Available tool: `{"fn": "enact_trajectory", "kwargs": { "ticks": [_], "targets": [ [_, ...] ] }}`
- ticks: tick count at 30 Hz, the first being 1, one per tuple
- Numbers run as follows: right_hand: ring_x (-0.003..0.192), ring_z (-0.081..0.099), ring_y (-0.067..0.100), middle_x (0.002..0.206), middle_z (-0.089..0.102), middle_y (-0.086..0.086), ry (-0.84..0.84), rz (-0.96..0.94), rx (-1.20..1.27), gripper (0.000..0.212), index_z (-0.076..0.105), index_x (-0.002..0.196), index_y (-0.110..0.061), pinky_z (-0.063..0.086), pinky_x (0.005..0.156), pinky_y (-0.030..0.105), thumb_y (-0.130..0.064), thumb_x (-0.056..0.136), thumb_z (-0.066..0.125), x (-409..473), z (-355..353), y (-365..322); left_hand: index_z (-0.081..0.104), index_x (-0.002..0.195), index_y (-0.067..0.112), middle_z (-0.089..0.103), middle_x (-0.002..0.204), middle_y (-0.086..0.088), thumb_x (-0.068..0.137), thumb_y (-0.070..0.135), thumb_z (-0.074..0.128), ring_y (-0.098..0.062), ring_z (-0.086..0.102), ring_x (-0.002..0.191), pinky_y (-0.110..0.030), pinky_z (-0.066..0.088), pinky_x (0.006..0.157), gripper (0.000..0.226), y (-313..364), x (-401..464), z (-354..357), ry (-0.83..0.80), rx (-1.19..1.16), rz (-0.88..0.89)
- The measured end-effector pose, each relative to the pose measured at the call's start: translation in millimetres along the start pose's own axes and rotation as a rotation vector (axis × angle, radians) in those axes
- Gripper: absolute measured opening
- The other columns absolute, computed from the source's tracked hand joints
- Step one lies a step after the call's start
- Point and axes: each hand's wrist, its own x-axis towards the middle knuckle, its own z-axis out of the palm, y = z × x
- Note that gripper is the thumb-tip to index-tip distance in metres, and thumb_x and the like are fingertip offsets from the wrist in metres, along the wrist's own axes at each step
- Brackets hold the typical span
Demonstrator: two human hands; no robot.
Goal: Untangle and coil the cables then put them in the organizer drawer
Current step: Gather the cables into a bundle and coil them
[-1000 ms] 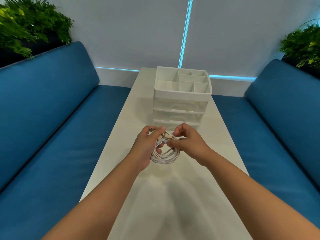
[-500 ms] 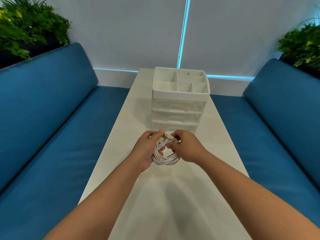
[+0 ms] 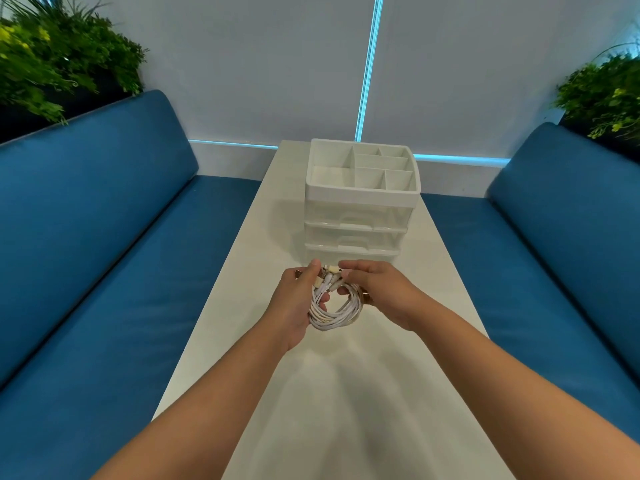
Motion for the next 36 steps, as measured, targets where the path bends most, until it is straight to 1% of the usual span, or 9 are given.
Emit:
{"fn": "enact_trajectory", "kwargs": {
  "ticks": [3,6,9,11,16,23,27,32,36],
  "targets": [
    [0.093,0.068,0.021,0.11,0.072,0.009,-0.001,-0.094,-0.091,0.033,0.062,0.127,-0.009,0.052,0.094,0.039,-0.015,0.095,0.059,0,-1,5,0.052,0.118,0.013,0.064,0.109,-0.011,0.098,0.041,0.056,-0.021,0.062,0.084,-0.034,0.053,0.065,0.035,1,-2,2,-0.045,0.001,-0.024],
    [0.091,0.071,0.025,0.103,0.073,0.01,0.064,-0.158,-0.044,0.026,0.068,0.116,-0.007,0.056,0.084,0.033,-0.019,0.092,0.064,-2,1,4,0.055,0.116,0.01,0.07,0.109,-0.015,0.093,0.045,0.062,-0.024,0.069,0.087,-0.037,0.058,0.067,0.042,0,-1,0,-0.063,-0.045,-0.024],
    [0.074,0.07,0.016,0.087,0.073,0.008,0.091,-0.162,0.077,0.02,0.068,0.104,-0.003,0.054,0.064,0.023,-0.018,0.091,0.066,-4,8,3,0.057,0.121,0.005,0.072,0.108,-0.018,0.074,0.063,0.074,-0.026,0.074,0.087,-0.035,0.056,0.064,0.077,1,0,-1,-0.06,-0.056,-0.003],
    [0.07,0.068,0.015,0.082,0.071,0.006,0.092,-0.163,0.116,0.017,0.068,0.1,-0.003,0.052,0.061,0.022,-0.018,0.091,0.066,-5,12,3,0.056,0.121,0.005,0.073,0.104,-0.015,0.062,0.067,0.08,-0.025,0.074,0.083,-0.033,0.056,0.063,0.089,2,-1,1,-0.051,-0.035,0.008],
    [0.069,0.065,0.018,0.082,0.069,0.007,0.047,-0.15,0.119,0.014,0.068,0.097,-0.004,0.054,0.074,0.035,-0.017,0.09,0.067,-4,11,1,0.055,0.113,0.016,0.068,0.095,-0.005,0.086,0.046,0.071,-0.017,0.064,0.074,-0.027,0.046,0.054,0.044,-2,0,0,0.019,-0.037,0.032],
    [0.067,0.064,0.019,0.087,0.068,0.013,0.036,-0.135,0.116,0.025,0.064,0.109,-0.004,0.055,0.069,0.03,-0.016,0.088,0.07,-3,13,-5,0.057,0.102,0.018,0.063,0.089,-0.005,0.096,0.032,0.06,-0.019,0.056,0.072,-0.029,0.043,0.056,0.016,-1,3,1,0.049,-0.033,0.099],
    [0.061,0.06,0.016,0.083,0.067,0.009,0.043,-0.162,-0.088,0.024,0.063,0.109,-0.006,0.053,0.063,0.027,-0.012,0.087,0.07,-1,17,-9,0.056,0.102,0.018,0.064,0.09,-0.008,0.097,0.029,0.056,-0.02,0.056,0.07,-0.03,0.045,0.056,0.011,-4,3,1,0.05,-0.002,0.099],
    [0.056,0.059,0.011,0.087,0.067,0.006,0.124,-0.211,-0.308,0.021,0.063,0.102,-0.012,0.052,0.062,0.028,-0.009,0.083,0.072,3,21,-4,0.057,0.105,0.016,0.071,0.097,-0.014,0.096,0.028,0.057,-0.025,0.066,0.076,-0.027,0.051,0.054,0.015,-6,0,3,0.038,-0.016,0.076],
    [0.062,0.06,0.015,0.09,0.068,0.006,0.069,-0.213,-0.403,0.027,0.062,0.106,-0.014,0.054,0.065,0.036,-0.006,0.082,0.07,3,18,-5,0.058,0.103,0.018,0.07,0.1,-0.015,0.095,0.032,0.06,-0.025,0.064,0.076,-0.029,0.048,0.055,0.017,-8,2,2,0.073,0.04,0.122]
  ]
}}
